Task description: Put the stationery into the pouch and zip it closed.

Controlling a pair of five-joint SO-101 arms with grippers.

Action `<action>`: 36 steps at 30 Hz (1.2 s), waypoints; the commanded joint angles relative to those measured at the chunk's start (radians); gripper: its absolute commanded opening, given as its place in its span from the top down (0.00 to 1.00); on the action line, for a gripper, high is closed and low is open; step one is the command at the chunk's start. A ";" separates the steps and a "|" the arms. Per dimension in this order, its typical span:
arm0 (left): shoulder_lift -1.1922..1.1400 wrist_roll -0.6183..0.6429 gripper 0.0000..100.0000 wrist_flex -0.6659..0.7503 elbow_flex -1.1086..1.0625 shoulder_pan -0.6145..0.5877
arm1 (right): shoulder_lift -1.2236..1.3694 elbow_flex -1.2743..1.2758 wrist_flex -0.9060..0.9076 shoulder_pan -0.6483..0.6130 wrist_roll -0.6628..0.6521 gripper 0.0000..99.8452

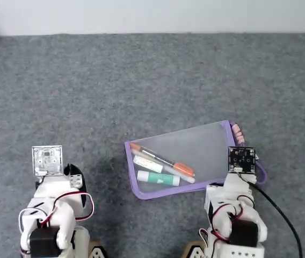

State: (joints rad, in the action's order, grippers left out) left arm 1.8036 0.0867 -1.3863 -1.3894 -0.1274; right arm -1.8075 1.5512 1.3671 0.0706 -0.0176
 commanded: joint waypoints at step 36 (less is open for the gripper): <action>0.006 -0.012 0.99 0.203 -0.294 -0.006 | -0.005 0.132 -0.059 0.004 0.012 0.99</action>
State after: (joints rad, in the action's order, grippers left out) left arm 1.7975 0.0867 -1.2129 -1.6916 -0.1274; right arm -1.8075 1.6648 1.3195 0.0721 -0.0176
